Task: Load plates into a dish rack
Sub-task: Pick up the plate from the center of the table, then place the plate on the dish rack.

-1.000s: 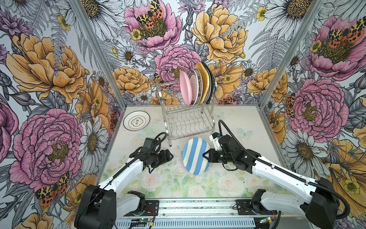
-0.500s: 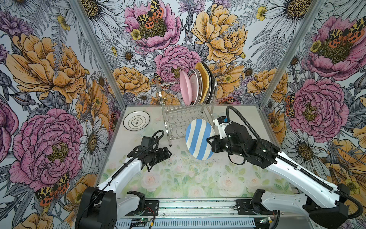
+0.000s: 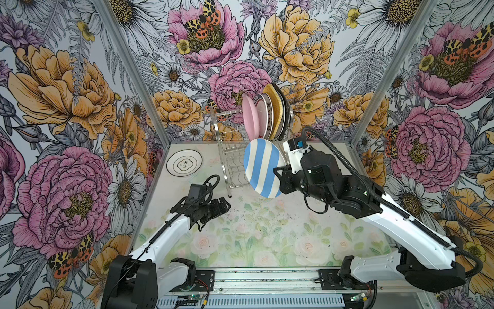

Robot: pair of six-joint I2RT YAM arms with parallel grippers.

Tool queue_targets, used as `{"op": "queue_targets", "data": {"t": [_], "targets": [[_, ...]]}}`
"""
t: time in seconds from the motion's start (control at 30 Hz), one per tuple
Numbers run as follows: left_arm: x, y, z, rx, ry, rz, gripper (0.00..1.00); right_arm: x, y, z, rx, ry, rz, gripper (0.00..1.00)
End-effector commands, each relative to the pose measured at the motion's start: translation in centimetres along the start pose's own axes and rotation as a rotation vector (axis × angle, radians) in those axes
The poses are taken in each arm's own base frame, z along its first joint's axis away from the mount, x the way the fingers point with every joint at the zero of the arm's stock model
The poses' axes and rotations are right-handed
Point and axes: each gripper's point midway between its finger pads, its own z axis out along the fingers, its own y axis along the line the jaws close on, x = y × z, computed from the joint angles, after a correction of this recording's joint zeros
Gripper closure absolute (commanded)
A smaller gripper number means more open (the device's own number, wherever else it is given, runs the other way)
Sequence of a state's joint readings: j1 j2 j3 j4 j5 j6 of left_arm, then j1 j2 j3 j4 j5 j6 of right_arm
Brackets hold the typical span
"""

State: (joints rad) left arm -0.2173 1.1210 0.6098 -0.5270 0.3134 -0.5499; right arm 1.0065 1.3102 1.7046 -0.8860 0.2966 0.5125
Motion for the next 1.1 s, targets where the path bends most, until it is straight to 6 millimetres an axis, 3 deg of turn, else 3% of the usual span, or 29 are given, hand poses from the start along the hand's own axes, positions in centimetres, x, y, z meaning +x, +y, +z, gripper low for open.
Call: {"op": "queue_targets", "data": {"t": [0.0,0.33,0.57,0.8,1.07], "targets": [[-1.6,-0.8,-0.8,0.018,-0.054,0.022,0.06,-3.2,0.7,-1.3,0.006,-0.091,-0.039,1.0],[-1.7,-0.7,-0.9,0.018,-0.061,0.019,0.05,-9.1,2.8,-1.2,0.083,-0.231,-0.136,1.0],[-1.6,-0.6,-1.0,0.019,-0.065,0.016,0.04,-13.6,2.4,0.4,0.239,-0.334,-0.181,1.0],[-1.7,-0.4,-1.1,0.019,-0.071,0.009,0.03,-16.4,2.0,4.7,0.318,-0.38,-0.201,1.0],[-1.6,-0.4,-1.1,0.02,-0.071,0.005,0.03,-17.4,-0.2,9.9,0.387,-0.398,-0.192,1.0]]}}
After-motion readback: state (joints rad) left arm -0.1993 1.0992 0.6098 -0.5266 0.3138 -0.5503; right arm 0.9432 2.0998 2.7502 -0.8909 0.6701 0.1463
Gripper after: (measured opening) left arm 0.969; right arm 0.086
